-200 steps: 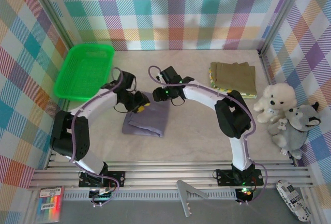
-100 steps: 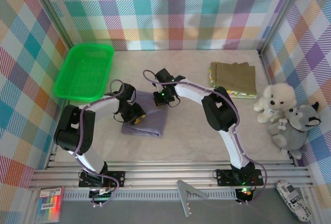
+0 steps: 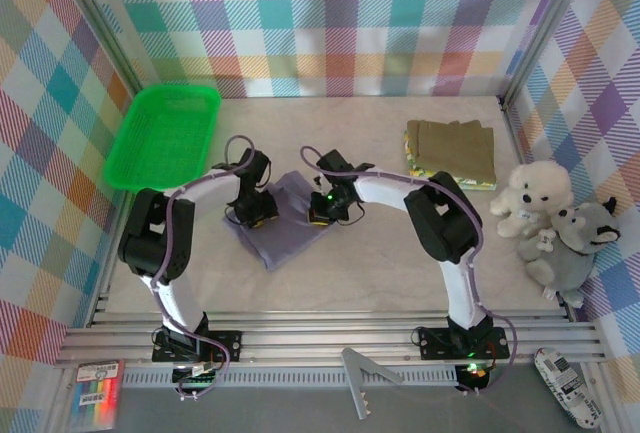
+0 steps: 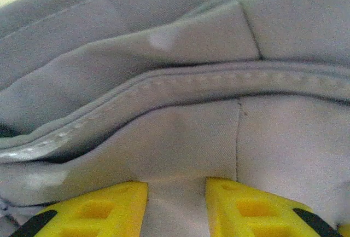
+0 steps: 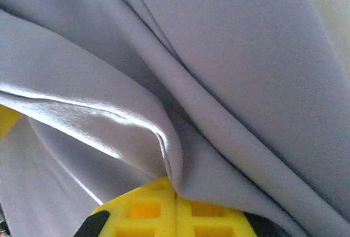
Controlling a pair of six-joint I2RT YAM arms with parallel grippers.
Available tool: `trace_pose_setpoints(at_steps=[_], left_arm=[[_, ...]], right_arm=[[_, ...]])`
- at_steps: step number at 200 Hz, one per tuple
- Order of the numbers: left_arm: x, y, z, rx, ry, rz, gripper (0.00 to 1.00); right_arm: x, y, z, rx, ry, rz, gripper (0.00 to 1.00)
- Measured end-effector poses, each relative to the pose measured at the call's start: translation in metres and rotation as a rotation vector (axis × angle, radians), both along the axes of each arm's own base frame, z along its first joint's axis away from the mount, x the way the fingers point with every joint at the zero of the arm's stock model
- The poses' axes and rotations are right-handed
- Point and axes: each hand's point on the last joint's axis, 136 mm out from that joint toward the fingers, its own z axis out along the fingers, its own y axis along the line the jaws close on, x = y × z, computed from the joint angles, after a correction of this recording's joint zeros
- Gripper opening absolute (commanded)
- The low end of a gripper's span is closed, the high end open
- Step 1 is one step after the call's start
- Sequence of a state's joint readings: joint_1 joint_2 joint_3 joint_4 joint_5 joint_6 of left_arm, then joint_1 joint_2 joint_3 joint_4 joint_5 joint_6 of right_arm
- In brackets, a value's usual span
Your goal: Fold and stack the skirts
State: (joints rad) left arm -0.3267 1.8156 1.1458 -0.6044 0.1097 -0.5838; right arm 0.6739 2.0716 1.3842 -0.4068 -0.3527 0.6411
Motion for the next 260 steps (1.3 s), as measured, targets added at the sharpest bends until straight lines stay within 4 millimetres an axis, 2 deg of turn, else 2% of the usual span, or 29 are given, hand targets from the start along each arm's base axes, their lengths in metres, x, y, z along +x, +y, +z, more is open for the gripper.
trace_pose_setpoints(at_steps=[30, 57, 83, 102, 118, 144, 160, 185, 205, 230, 260], left_arm=[[0.037, -0.023, 0.002, -0.01, -0.052, -0.101, 0.36], [0.061, -0.044, 0.007, -0.039, -0.098, -0.176, 0.4], [0.064, -0.05, 0.013, -0.051, -0.112, -0.211, 0.52], [0.061, -0.048, 0.019, -0.052, -0.118, -0.215, 0.6], [0.052, -0.041, 0.034, -0.057, -0.137, -0.202, 0.65], [0.039, -0.02, 0.067, -0.073, -0.189, -0.132, 0.68], [0.034, -0.005, 0.076, -0.078, -0.206, -0.077, 0.67], [0.028, 0.011, 0.069, -0.081, -0.176, -0.008, 0.63], [0.026, 0.018, 0.064, -0.081, -0.155, 0.027, 0.61], [0.027, 0.018, 0.062, -0.093, -0.149, 0.042, 0.61], [0.026, 0.016, 0.052, -0.101, -0.114, 0.055, 0.61]], right_arm=[[-0.007, -0.021, 0.002, 0.037, 0.042, -0.118, 0.0], [-0.014, -0.034, 0.006, 0.059, 0.06, -0.204, 0.21], [-0.011, -0.042, 0.022, 0.095, 0.03, -0.263, 0.36], [0.002, -0.046, 0.042, 0.123, -0.044, -0.284, 0.48], [0.017, -0.05, 0.058, 0.142, -0.109, -0.277, 0.55], [0.048, -0.055, 0.076, 0.129, -0.226, -0.218, 0.55], [0.064, -0.056, 0.082, 0.116, -0.298, -0.154, 0.53], [0.078, -0.047, 0.077, 0.085, -0.359, -0.017, 0.49], [0.086, -0.04, 0.065, 0.055, -0.378, 0.077, 0.49], [0.091, -0.033, 0.055, 0.039, -0.375, 0.153, 0.49], [0.098, -0.024, 0.044, 0.026, -0.367, 0.208, 0.46]])
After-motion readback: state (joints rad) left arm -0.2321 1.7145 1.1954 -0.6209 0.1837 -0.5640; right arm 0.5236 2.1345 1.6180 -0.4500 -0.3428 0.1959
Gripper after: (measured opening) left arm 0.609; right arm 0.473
